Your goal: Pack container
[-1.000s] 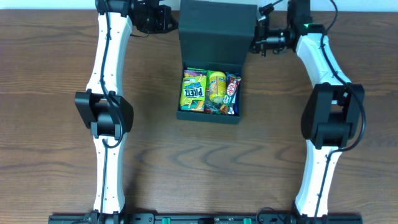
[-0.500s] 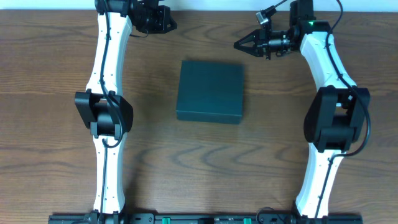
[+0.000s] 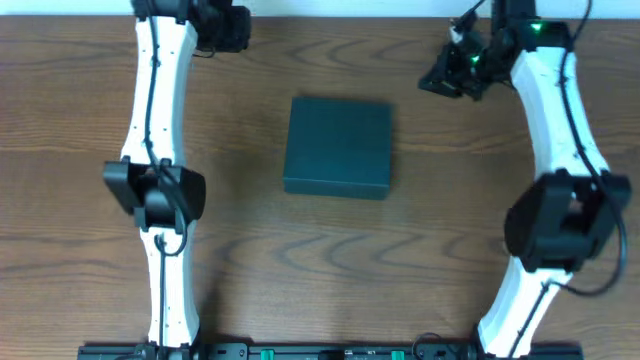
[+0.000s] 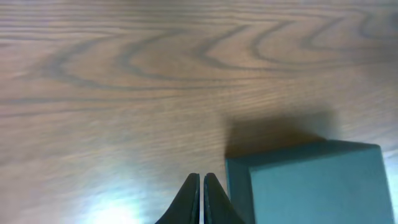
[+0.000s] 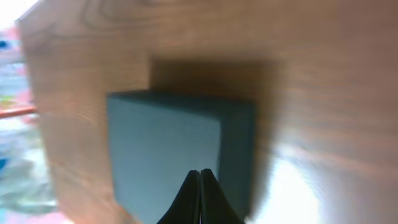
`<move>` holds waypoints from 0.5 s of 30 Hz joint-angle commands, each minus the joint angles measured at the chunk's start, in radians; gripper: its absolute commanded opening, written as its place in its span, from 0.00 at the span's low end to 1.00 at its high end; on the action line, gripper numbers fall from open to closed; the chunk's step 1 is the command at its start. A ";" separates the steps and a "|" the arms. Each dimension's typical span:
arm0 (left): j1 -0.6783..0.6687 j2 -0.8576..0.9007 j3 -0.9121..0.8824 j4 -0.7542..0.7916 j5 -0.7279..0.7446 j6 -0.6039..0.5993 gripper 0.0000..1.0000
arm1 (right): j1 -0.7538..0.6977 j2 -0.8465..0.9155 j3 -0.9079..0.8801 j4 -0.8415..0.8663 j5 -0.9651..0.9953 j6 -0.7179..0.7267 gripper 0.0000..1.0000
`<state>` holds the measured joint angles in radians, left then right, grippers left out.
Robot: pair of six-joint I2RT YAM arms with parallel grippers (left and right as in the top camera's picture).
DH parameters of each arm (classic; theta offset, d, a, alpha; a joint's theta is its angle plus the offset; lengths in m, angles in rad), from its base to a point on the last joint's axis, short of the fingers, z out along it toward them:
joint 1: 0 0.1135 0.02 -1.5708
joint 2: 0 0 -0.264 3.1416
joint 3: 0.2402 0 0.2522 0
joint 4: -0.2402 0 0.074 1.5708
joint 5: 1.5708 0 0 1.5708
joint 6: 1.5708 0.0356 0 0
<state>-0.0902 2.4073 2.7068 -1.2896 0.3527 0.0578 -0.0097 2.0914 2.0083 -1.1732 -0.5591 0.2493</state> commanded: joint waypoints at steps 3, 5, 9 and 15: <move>-0.005 -0.072 0.027 -0.117 -0.030 0.017 0.06 | 0.138 -0.055 0.003 -0.157 0.222 -0.150 0.02; -0.011 -0.073 0.027 -0.158 -0.014 0.017 0.06 | 0.193 -0.052 -0.015 -0.169 0.269 -0.179 0.02; -0.015 -0.074 0.027 -0.219 -0.015 0.017 0.06 | 0.260 -0.049 -0.086 -0.194 0.313 -0.209 0.02; -0.008 -0.074 0.027 -0.263 -0.016 0.017 0.06 | 0.264 -0.050 -0.246 -0.214 0.308 -0.225 0.02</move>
<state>-0.1017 2.3356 2.7228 -1.5391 0.3367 0.0605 0.2592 2.0342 1.8050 -1.3869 -0.2684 0.0582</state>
